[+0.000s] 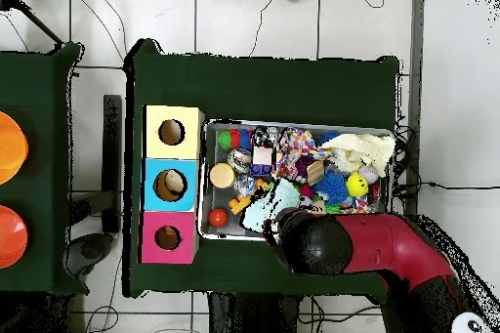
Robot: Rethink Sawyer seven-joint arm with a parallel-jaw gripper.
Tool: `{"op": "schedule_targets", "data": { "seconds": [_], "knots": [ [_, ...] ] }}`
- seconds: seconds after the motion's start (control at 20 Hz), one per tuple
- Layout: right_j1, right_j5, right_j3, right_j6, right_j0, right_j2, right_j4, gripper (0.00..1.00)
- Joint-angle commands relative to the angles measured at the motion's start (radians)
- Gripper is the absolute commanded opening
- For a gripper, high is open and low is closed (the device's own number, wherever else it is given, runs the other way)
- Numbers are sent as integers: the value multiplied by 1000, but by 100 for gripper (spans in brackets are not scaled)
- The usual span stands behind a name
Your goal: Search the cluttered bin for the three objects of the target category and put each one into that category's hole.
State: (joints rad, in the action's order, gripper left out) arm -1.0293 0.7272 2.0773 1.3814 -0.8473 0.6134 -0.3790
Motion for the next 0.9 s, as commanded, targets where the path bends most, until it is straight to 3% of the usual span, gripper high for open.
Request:
{"op": "schedule_targets", "data": {
  "seconds": [0.05, 0.4, 0.9],
  "knots": [
    [24, 16, -21, -183, -47, 93, -56, 0],
    [33, 23, -10, -217, -112, 142, -66, 0],
    [93, 163, -141, -346, -195, 186, -110, 0]
  ]
}}
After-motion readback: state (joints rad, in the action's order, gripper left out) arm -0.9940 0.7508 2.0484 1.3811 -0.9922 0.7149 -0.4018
